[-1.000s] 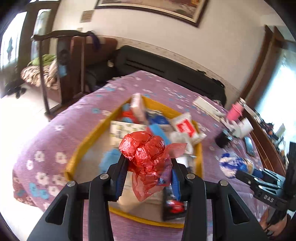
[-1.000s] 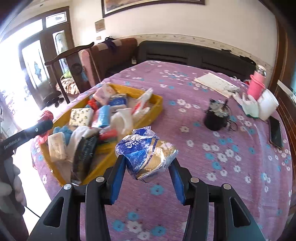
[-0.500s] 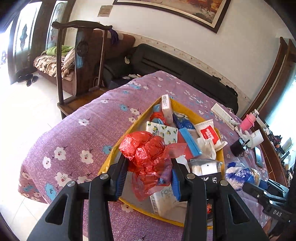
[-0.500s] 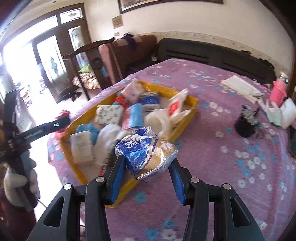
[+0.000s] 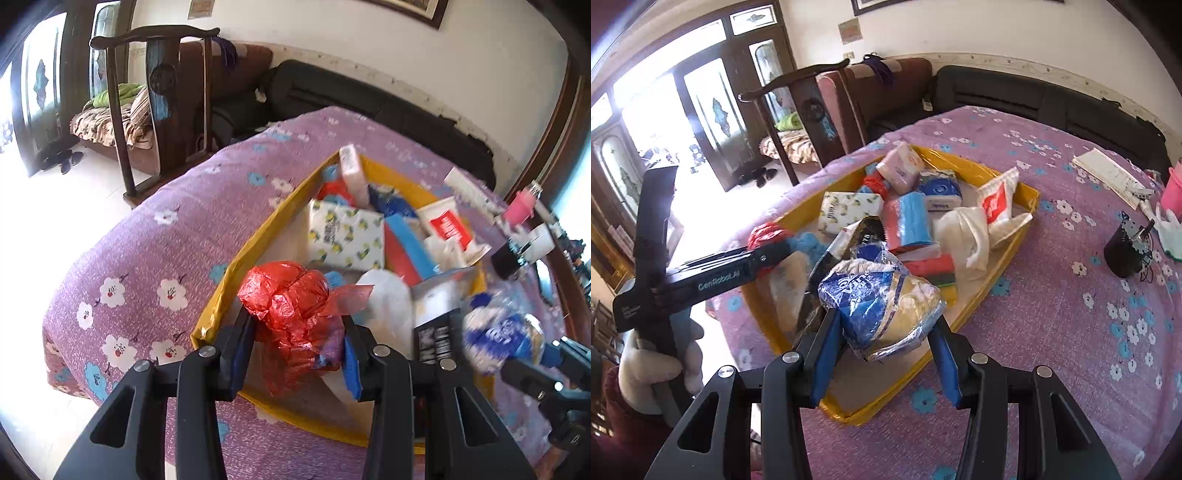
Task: Organize soft objects
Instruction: 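Lower both bags into the yellow tray and open both grippers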
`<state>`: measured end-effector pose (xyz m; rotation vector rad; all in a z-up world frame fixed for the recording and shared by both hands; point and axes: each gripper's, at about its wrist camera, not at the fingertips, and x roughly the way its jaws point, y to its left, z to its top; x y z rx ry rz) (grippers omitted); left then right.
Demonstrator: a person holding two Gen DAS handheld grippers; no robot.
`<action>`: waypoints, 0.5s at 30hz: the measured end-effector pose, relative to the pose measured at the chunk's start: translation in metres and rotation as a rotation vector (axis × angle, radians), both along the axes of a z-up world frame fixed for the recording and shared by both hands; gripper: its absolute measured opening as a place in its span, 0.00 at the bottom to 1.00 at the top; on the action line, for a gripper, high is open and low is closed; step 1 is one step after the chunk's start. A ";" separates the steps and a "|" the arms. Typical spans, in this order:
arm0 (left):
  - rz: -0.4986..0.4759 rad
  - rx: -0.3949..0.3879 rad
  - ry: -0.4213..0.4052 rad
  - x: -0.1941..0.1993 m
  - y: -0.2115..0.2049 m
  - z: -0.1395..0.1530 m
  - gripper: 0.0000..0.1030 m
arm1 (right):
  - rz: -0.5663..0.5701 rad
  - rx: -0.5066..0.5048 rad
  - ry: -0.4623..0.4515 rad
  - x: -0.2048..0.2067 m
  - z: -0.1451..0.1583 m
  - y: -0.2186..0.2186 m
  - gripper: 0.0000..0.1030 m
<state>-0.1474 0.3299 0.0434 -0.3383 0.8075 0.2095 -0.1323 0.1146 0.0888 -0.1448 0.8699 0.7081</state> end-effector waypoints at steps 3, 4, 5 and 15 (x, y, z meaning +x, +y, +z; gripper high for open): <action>-0.002 0.054 0.012 0.003 -0.005 -0.002 0.41 | -0.033 -0.027 -0.028 0.005 0.001 -0.005 0.50; -0.004 0.080 0.018 0.004 -0.008 -0.002 0.41 | -0.042 -0.030 -0.036 0.007 0.002 -0.007 0.50; -0.005 0.106 0.023 0.005 -0.011 -0.003 0.41 | -0.050 -0.030 -0.043 0.009 0.004 -0.009 0.50; -0.020 0.125 -0.017 -0.001 -0.012 -0.001 0.42 | -0.106 0.005 -0.053 0.030 0.023 -0.025 0.42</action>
